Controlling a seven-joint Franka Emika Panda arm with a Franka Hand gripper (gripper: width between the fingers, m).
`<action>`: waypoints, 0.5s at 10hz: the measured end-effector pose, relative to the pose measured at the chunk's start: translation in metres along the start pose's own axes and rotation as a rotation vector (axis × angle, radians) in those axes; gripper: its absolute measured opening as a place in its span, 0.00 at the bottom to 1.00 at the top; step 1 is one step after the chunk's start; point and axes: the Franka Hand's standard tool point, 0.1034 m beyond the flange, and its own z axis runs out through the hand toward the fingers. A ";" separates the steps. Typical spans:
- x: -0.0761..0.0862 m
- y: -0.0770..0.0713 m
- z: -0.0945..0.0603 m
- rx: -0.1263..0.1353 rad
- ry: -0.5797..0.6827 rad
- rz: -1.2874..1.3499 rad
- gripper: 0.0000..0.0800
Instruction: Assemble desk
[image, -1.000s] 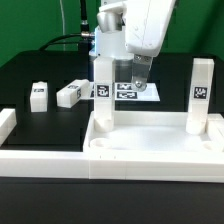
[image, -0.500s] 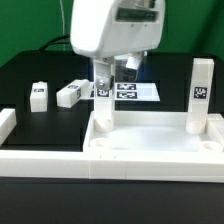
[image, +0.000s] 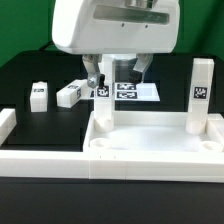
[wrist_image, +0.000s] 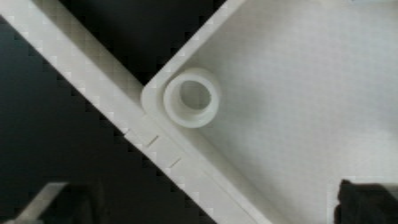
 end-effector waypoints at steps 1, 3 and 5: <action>-0.013 0.012 -0.008 0.028 0.009 0.084 0.81; -0.045 0.033 -0.007 0.080 0.012 0.205 0.81; -0.100 0.059 0.013 0.120 -0.038 0.217 0.81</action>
Offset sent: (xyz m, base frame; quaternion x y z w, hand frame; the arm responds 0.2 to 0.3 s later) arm -0.0460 -0.0841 -0.0129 0.1139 -0.1084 0.0449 0.9865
